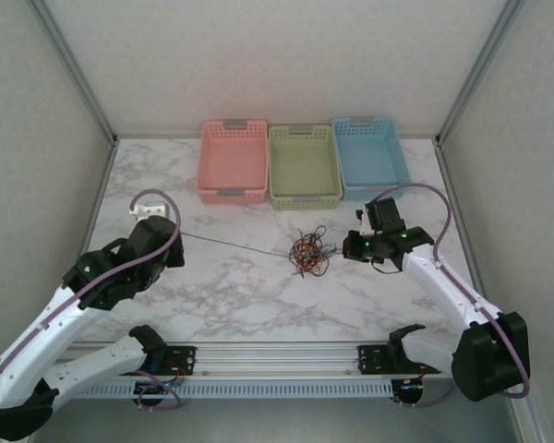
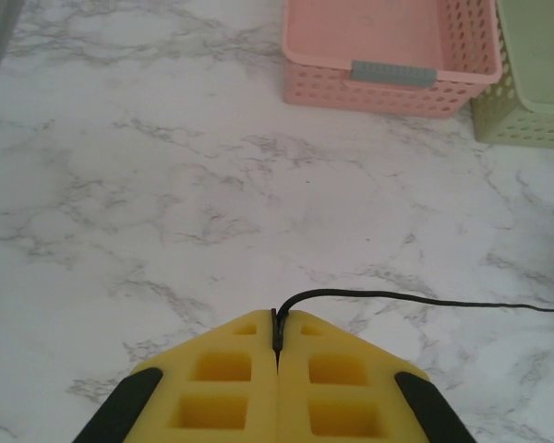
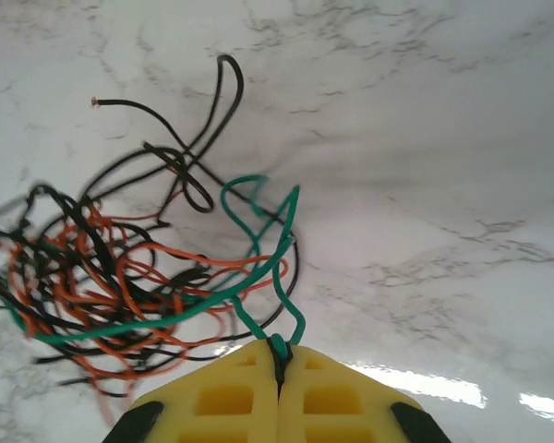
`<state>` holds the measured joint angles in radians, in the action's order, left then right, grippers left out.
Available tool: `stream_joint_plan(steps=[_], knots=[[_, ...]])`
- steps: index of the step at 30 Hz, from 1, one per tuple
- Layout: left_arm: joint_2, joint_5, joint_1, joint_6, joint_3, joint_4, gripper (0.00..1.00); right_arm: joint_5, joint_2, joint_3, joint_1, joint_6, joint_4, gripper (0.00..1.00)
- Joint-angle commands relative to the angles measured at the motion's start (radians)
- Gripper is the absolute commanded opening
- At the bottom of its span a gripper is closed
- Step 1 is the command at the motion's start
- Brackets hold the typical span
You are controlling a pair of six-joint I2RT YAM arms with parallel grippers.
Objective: Untangle the cables
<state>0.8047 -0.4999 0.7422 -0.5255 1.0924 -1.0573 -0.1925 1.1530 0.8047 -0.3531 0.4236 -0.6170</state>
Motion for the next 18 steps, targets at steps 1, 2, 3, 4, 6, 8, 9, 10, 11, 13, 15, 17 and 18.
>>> stream_joint_plan(steps=[1,2,3,4,6,8,9,10,11,13,15,17,18], knots=[[-0.033,-0.107,-0.014,0.015,0.047,-0.078,0.00,0.104,-0.001,-0.005,0.018,0.001,-0.048,0.00],[-0.040,-0.112,-0.014,0.016,0.052,-0.085,0.00,0.103,-0.004,-0.004,0.025,0.004,-0.047,0.00],[-0.044,-0.120,-0.014,0.018,0.055,-0.090,0.00,0.088,-0.006,-0.008,0.037,0.004,-0.041,0.00],[-0.048,-0.125,-0.013,0.022,0.056,-0.095,0.00,0.065,-0.009,-0.010,0.056,0.002,-0.035,0.00],[-0.054,-0.132,-0.014,0.027,0.064,-0.102,0.00,0.025,-0.003,-0.011,0.089,0.002,-0.028,0.00],[-0.066,-0.133,-0.014,0.027,0.071,-0.109,0.00,0.027,0.009,-0.007,0.098,0.003,-0.034,0.00],[-0.072,-0.137,-0.014,0.027,0.076,-0.112,0.00,0.024,0.011,-0.008,0.099,0.004,-0.032,0.00],[-0.082,-0.140,-0.013,0.028,0.082,-0.117,0.00,0.024,0.014,-0.009,0.099,0.004,-0.034,0.00],[-0.092,-0.146,-0.014,0.028,0.090,-0.123,0.00,0.025,0.014,-0.010,0.099,0.003,-0.035,0.00],[-0.107,-0.150,-0.014,0.034,0.101,-0.130,0.00,0.018,0.009,-0.011,0.100,0.004,-0.030,0.00],[-0.112,-0.137,-0.014,0.036,0.112,-0.134,0.00,0.015,0.012,-0.011,0.099,0.004,-0.029,0.00],[-0.118,-0.112,-0.014,0.040,0.109,-0.123,0.00,-0.002,0.017,-0.012,0.100,0.004,-0.022,0.00],[-0.119,-0.097,-0.014,0.044,0.101,-0.113,0.00,-0.019,0.018,-0.016,0.099,0.004,-0.019,0.00]])
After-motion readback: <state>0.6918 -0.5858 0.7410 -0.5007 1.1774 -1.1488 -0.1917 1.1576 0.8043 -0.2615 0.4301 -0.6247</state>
